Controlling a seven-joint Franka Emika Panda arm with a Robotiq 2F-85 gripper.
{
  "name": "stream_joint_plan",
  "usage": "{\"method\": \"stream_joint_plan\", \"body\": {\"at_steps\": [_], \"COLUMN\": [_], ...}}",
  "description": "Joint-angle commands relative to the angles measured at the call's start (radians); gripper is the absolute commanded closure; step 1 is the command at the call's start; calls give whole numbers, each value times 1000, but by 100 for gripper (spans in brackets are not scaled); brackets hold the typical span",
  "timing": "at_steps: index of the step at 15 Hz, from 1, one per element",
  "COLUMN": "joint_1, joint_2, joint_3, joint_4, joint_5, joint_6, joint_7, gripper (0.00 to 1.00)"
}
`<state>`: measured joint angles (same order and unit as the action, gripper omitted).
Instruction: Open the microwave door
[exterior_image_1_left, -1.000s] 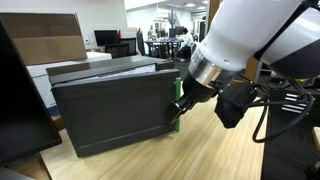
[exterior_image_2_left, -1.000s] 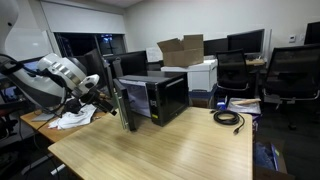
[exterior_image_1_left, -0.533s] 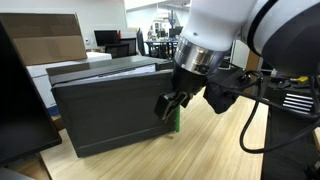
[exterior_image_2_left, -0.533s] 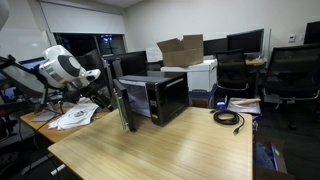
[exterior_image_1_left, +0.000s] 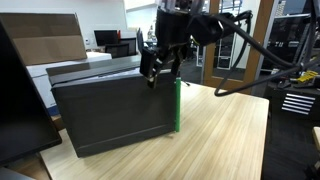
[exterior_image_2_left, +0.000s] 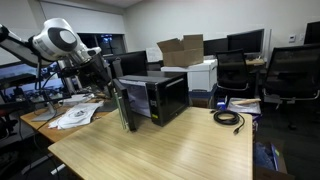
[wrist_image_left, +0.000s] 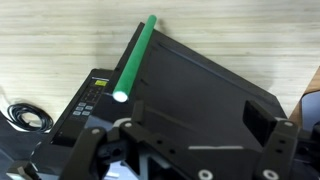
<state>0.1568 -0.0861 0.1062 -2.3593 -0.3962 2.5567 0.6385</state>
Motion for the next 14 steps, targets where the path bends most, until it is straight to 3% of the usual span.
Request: {"method": "stream_joint_plan", "body": {"at_steps": [1, 9, 14], "joint_1": [-29, -136, -193], "joint_2": [-20, 17, 71], "joint_3": [14, -29, -61], "joint_4": [52, 117, 81], "joint_5": [40, -36, -246], "joint_6": [-69, 40, 210], "joint_7": [-69, 31, 237], "gripper": [0, 0, 0]}}
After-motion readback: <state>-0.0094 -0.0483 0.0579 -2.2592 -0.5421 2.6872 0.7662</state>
